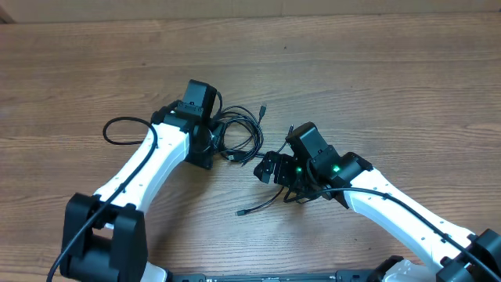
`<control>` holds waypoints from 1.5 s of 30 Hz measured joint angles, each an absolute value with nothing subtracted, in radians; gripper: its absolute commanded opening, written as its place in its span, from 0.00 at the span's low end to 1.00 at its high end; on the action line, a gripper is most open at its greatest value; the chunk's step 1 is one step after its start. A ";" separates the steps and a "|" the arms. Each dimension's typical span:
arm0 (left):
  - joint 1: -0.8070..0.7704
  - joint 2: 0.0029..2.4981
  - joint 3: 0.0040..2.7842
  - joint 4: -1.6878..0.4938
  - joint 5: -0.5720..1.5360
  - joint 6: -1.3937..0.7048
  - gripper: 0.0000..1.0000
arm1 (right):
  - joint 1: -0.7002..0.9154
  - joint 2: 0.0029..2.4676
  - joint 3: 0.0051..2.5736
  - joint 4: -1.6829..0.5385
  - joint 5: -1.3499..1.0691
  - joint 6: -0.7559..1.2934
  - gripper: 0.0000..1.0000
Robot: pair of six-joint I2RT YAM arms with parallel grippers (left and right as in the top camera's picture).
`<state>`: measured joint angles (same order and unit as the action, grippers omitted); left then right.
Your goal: Untangle cables
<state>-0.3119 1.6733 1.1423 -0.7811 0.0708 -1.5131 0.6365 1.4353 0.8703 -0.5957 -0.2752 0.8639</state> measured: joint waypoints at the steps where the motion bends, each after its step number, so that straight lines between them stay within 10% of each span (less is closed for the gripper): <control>1: -0.312 1.686 1.139 -0.778 0.071 -1.513 0.67 | 0.636 1.435 0.870 -0.595 -0.274 0.863 1.00; 7: -0.312 1.794 1.137 -0.769 0.096 -1.516 0.56 | 0.636 1.435 0.870 -0.596 -0.273 0.863 1.00; 10: -0.312 1.842 1.137 -0.745 0.108 -1.516 0.04 | 0.636 1.435 0.870 -0.597 -0.273 0.864 1.00; 45: -0.157 1.676 1.402 -1.085 0.378 -0.961 0.04 | 0.636 1.435 0.870 -0.561 -0.273 0.864 1.00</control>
<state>-0.1574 1.6756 1.4017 -1.0851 0.3782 -0.9607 0.6365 1.4353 0.8703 -0.5610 -0.2729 0.8639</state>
